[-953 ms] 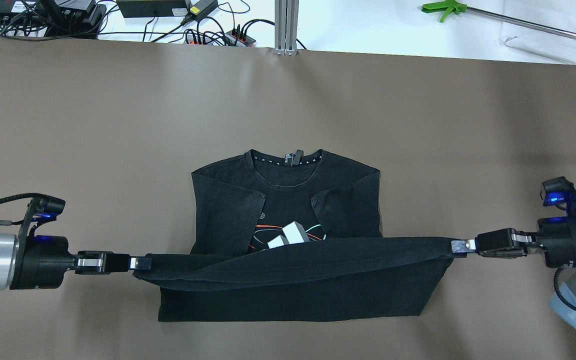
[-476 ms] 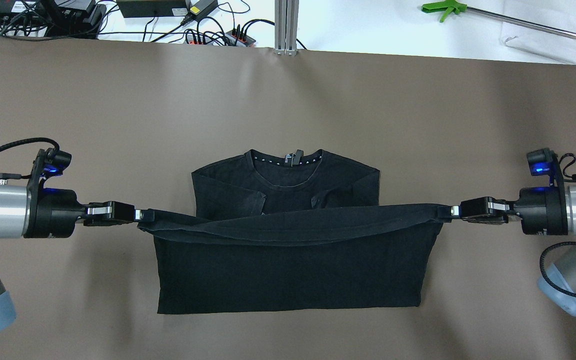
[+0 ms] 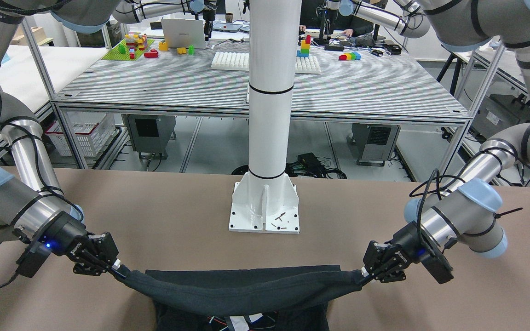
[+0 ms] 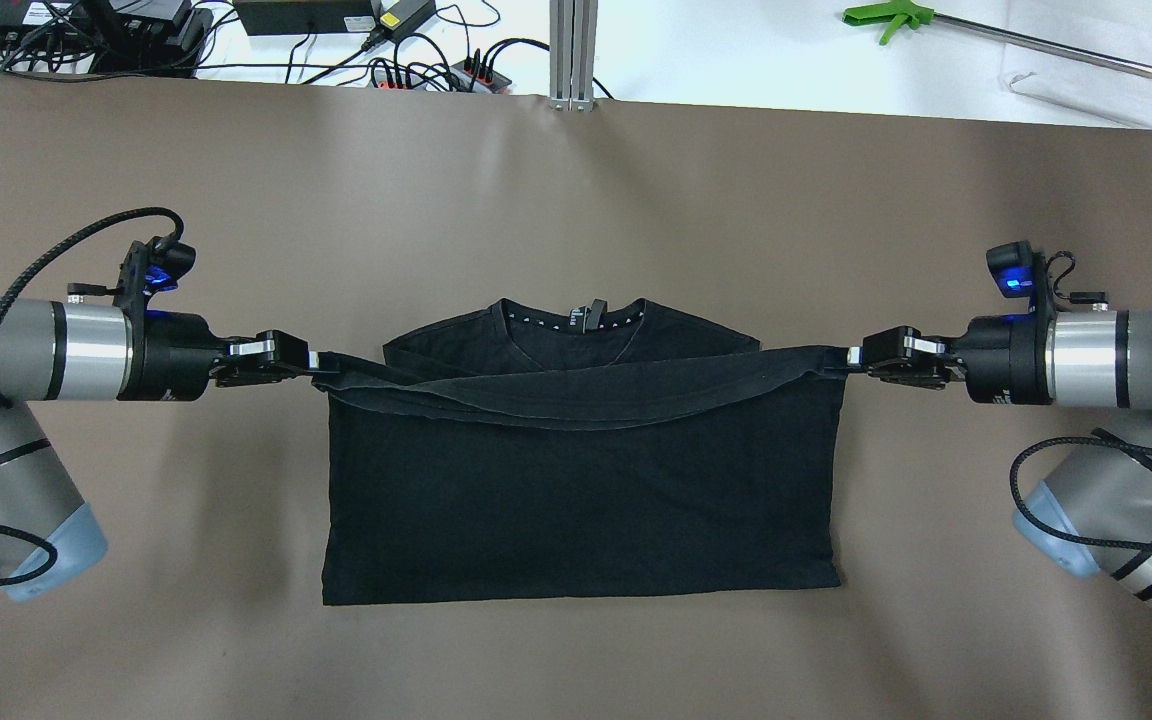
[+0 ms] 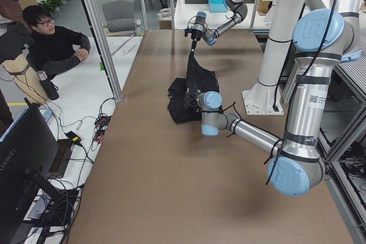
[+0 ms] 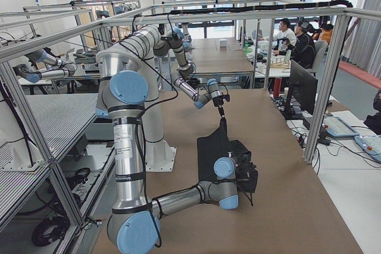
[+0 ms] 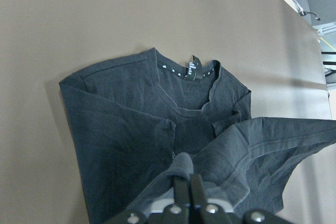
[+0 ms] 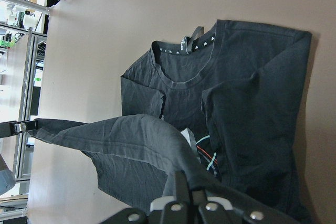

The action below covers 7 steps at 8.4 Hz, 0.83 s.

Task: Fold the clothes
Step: 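Lay the held hem edge down near the collar with both grippers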

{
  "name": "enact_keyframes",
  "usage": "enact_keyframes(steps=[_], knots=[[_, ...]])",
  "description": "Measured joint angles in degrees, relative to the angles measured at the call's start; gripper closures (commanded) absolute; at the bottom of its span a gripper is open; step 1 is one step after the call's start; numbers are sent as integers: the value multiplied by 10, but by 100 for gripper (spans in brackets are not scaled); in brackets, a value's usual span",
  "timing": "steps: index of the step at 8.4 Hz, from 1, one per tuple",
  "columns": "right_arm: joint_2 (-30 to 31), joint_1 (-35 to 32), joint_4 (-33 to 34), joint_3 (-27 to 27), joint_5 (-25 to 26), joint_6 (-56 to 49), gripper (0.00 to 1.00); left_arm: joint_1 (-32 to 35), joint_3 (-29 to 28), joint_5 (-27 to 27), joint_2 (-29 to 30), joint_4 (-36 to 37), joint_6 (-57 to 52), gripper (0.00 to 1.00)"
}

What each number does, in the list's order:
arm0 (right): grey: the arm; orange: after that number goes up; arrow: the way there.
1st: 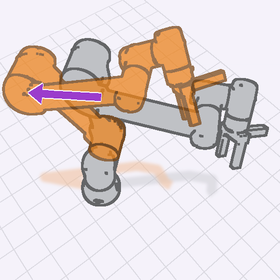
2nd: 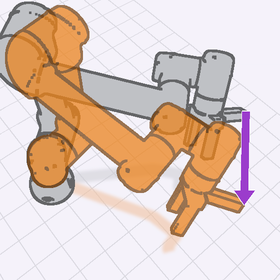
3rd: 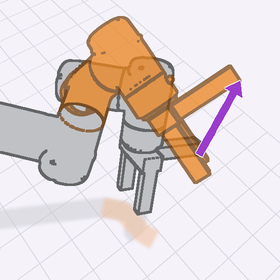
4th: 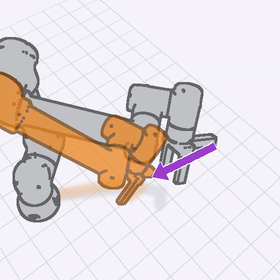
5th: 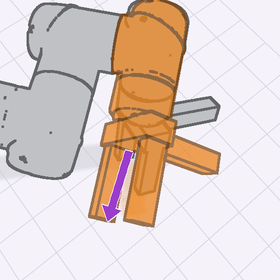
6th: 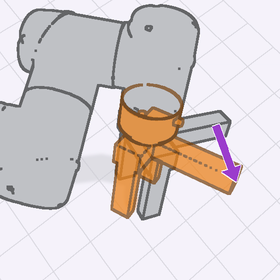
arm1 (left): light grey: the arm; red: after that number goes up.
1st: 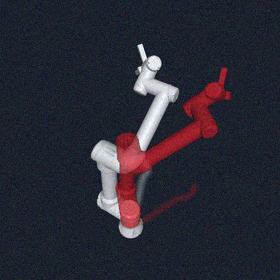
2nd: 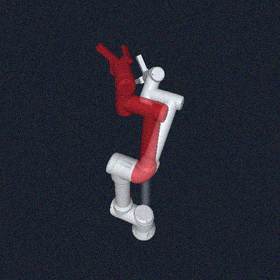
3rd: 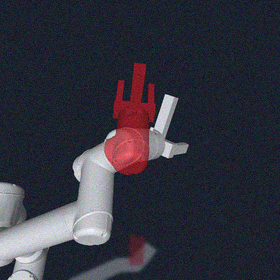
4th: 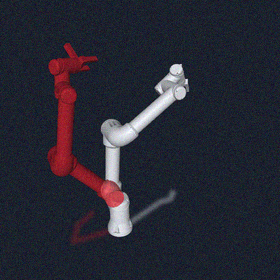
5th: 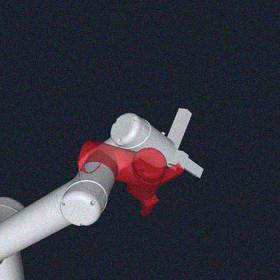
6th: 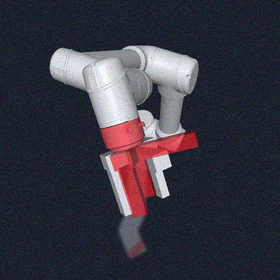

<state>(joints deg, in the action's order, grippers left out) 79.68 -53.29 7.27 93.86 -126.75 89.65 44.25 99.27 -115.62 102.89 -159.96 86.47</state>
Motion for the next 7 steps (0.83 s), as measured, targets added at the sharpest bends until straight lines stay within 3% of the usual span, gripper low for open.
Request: enact_keyframes(steps=[7], knots=[[-81, 4, 23, -140, 125, -47, 100, 32, -171, 6, 92, -3, -17, 100]])
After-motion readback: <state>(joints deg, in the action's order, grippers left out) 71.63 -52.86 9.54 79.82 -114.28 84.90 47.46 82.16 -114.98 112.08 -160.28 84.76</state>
